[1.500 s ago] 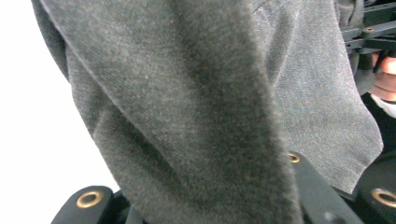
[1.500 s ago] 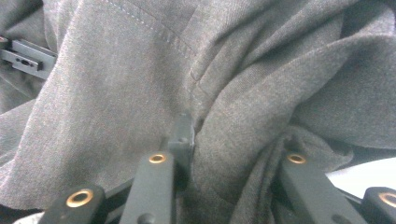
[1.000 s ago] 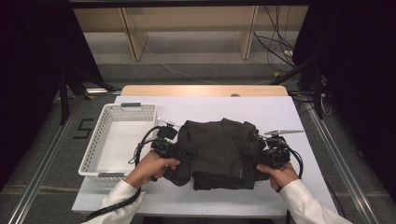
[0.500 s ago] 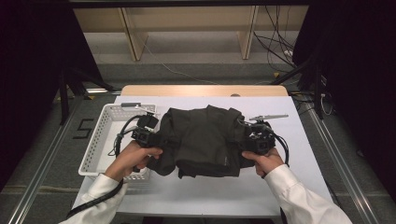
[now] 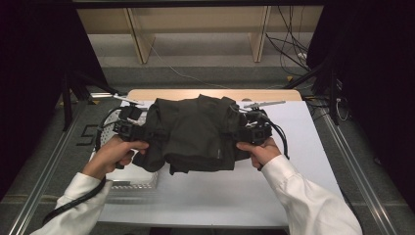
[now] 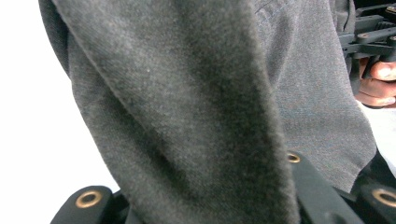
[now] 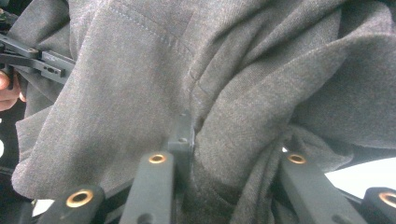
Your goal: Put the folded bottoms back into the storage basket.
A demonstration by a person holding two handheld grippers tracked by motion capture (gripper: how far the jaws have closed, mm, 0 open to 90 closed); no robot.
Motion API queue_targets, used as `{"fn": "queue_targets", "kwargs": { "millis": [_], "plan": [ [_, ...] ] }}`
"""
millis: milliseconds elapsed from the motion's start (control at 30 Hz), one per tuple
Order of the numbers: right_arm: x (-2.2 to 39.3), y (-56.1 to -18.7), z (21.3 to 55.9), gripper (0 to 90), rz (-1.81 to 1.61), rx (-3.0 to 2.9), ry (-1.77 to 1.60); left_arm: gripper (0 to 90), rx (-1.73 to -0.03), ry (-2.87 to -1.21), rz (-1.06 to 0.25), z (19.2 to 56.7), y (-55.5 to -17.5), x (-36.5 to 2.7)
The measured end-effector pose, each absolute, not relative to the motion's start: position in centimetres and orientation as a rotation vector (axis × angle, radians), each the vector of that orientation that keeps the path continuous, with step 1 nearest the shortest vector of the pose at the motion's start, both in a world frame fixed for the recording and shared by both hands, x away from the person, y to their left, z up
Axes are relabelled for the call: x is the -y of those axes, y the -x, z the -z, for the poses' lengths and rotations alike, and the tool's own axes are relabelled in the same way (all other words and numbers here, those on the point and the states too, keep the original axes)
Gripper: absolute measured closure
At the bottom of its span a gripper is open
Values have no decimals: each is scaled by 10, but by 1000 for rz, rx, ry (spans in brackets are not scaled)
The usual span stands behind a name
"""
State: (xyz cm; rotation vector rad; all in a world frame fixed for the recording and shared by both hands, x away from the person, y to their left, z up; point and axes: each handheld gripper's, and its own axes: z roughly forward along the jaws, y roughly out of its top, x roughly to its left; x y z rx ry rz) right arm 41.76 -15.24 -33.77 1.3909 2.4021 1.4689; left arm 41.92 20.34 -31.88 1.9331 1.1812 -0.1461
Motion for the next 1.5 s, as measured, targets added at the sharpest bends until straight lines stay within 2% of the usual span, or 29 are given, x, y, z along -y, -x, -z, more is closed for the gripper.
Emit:
{"fn": "queue_targets", "kwargs": {
  "millis": [733,1500],
  "plan": [
    [61,-445,311,695,-1568,-2475,-1296,713,-1307,-1876,56,286,-415,-293],
    [-10,-459,334,693,-1575,-2538,-1290,714,-1443,-1838,60,305,-416,-358]
  ]
}}
